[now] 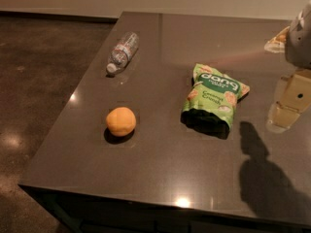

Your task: Pick green rice chip bag

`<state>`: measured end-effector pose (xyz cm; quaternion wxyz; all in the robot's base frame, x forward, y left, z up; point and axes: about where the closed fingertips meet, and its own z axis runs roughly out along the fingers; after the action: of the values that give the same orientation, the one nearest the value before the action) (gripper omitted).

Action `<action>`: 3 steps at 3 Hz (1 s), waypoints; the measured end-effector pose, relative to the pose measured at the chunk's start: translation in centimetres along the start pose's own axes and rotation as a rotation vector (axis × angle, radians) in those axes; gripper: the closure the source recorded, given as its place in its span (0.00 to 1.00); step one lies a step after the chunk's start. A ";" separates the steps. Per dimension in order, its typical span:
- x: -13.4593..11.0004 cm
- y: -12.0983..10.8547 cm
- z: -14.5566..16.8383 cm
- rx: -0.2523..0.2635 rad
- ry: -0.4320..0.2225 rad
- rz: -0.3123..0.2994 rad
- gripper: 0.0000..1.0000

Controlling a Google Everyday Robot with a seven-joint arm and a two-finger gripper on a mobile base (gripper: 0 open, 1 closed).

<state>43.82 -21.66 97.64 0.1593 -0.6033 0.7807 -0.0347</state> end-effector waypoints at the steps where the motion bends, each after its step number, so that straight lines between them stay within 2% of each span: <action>1: -0.1 0.0 0.0 0.002 -0.001 0.000 0.00; 2: -1.0 -0.7 1.2 -0.002 -0.024 0.071 0.00; 3: -2.1 -1.7 4.0 0.004 -0.052 0.216 0.00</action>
Offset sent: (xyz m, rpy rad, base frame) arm 0.0384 0.0268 -0.0301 0.1372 0.0424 -0.1933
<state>47.01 -19.61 94.74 0.1837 -0.5161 0.8366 -0.0033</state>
